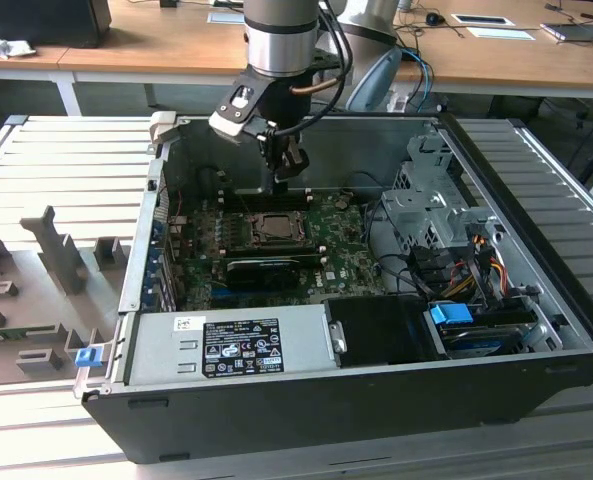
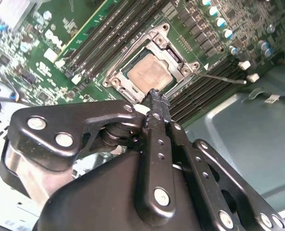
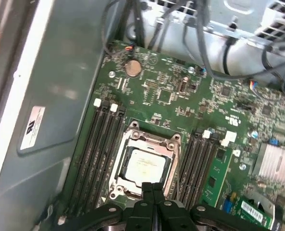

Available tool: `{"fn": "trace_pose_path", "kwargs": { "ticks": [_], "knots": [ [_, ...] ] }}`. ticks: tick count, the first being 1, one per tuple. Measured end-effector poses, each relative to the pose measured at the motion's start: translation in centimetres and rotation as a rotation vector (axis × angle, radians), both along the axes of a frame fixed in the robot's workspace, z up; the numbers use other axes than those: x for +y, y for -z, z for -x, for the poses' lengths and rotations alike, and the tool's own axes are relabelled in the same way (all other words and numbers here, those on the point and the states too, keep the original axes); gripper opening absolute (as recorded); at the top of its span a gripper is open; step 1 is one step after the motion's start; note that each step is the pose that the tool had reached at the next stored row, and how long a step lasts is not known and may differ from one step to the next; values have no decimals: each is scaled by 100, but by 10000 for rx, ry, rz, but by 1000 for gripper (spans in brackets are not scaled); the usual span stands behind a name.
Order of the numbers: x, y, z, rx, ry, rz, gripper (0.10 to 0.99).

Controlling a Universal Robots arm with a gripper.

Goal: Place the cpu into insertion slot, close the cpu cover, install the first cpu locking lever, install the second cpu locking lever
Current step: 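Install the first cpu locking lever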

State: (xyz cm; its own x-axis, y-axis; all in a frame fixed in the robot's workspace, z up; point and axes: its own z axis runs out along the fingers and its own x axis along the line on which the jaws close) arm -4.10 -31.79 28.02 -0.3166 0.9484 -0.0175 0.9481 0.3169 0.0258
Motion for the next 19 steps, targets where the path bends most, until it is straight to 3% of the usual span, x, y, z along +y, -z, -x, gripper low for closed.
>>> {"fn": "trace_pose_path", "kwargs": {
  "ticks": [7, 8, 9, 19],
  "knots": [
    [0, 1, 0, 0, -1565, 0, 106],
    [0, 1, 0, 1, -2127, 1, 106],
    [0, 2, 0, 0, -2351, 1, 106],
    [0, 1, 0, 1, -3835, 1, 106]
  ]
}}
